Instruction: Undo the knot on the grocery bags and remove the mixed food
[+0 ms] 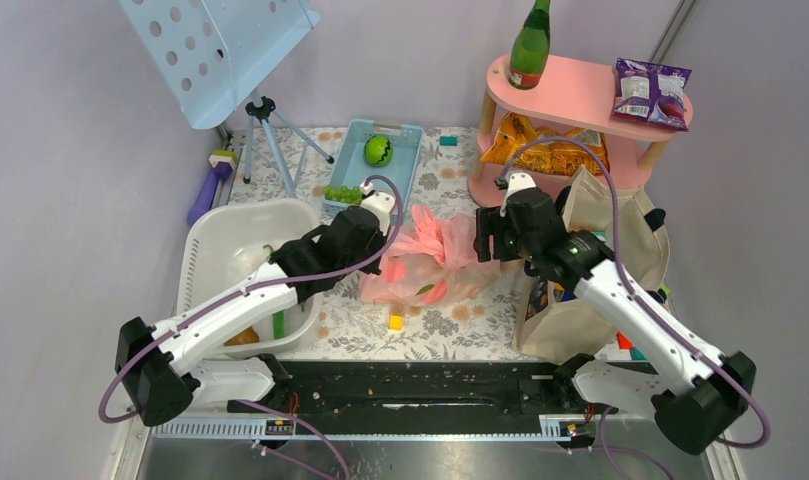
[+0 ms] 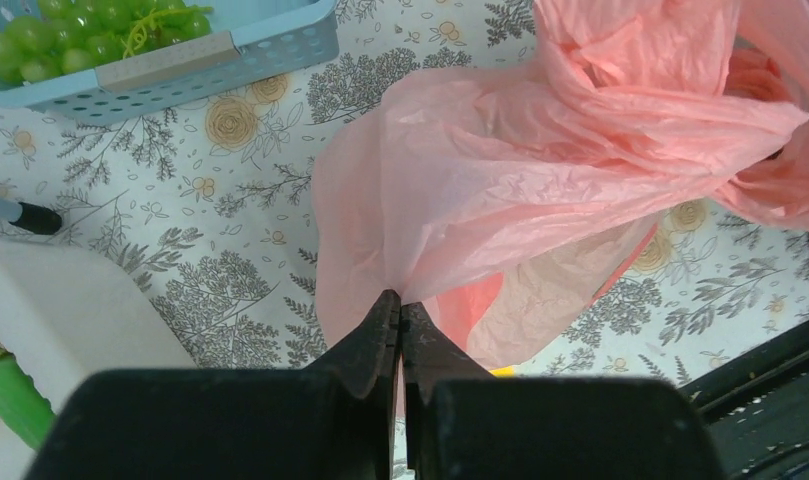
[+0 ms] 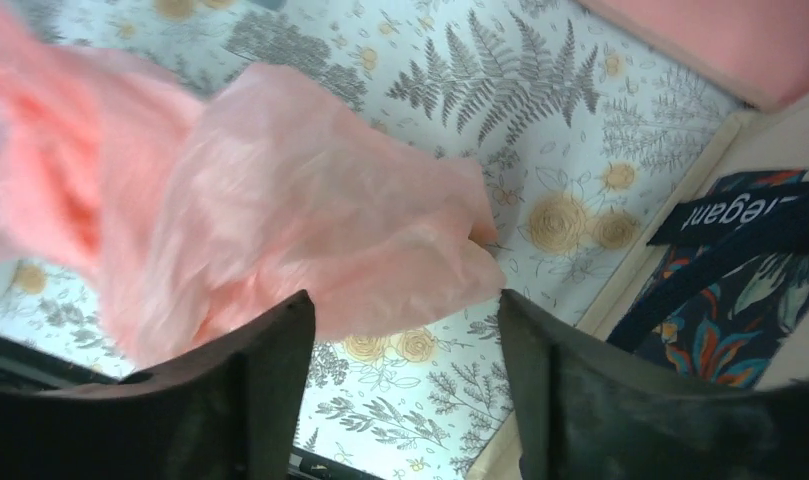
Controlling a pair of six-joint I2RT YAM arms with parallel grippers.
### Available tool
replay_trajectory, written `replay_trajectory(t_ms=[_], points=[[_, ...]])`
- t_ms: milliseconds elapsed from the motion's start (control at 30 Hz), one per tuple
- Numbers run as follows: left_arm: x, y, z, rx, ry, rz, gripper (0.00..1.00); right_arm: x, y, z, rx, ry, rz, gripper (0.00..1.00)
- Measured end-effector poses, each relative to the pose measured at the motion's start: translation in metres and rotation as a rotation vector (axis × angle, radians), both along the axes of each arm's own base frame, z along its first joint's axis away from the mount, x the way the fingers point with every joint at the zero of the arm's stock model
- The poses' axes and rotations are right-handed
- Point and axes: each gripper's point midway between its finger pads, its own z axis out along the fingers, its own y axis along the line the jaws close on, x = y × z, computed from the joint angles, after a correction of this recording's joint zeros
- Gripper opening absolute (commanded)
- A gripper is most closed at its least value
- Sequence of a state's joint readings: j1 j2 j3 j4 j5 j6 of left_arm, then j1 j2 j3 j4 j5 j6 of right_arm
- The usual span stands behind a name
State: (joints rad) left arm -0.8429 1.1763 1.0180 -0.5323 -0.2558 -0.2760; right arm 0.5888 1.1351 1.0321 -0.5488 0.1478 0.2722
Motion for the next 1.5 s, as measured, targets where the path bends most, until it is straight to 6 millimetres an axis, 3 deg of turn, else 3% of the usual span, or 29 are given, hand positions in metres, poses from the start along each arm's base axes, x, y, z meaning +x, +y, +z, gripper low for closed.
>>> replay_trajectory(t_ms=[100,233,333,533,700,833,1067,1133,1233,1267,1400,1500], points=[[0.003,0.002,-0.005,0.046,-0.009,-0.026,0.00,-0.010,0.004,0.027,0.071,-0.070,0.045,0.91],[0.008,0.007,-0.007,0.080,-0.018,-0.034,0.00,-0.026,0.016,0.061,0.172,-0.178,0.120,0.94],[0.010,0.010,-0.008,0.093,-0.023,-0.041,0.00,-0.041,0.034,0.068,0.209,-0.218,0.205,0.97],[0.009,0.008,-0.008,0.100,-0.023,-0.062,0.00,-0.064,0.073,0.053,0.164,-0.226,0.335,0.97],[0.009,0.008,-0.008,0.097,-0.021,-0.068,0.00,-0.056,0.079,0.040,0.057,-0.282,0.275,0.97],[0.008,0.007,-0.008,0.095,-0.018,-0.072,0.00,-0.050,0.081,0.017,-0.021,-0.293,0.232,0.90],[0.007,0.007,-0.009,0.097,-0.015,-0.073,0.00,-0.026,0.089,-0.007,-0.100,-0.325,0.148,0.88],[0.007,0.007,-0.011,0.099,-0.010,-0.075,0.00,-0.018,0.092,-0.012,-0.121,-0.340,0.128,0.74],[0.008,0.006,-0.014,0.108,-0.003,-0.076,0.00,-0.011,0.093,-0.019,-0.157,-0.353,0.109,0.32],[0.008,0.006,-0.016,0.112,0.000,-0.075,0.00,-0.009,0.092,-0.021,-0.175,-0.358,0.105,0.25],[0.010,0.008,-0.018,0.125,-0.002,-0.069,0.00,-0.004,0.087,-0.025,-0.212,-0.371,0.068,0.03],[0.011,0.009,-0.017,0.133,-0.008,-0.067,0.00,-0.002,0.086,-0.019,-0.200,-0.393,0.058,0.00]])
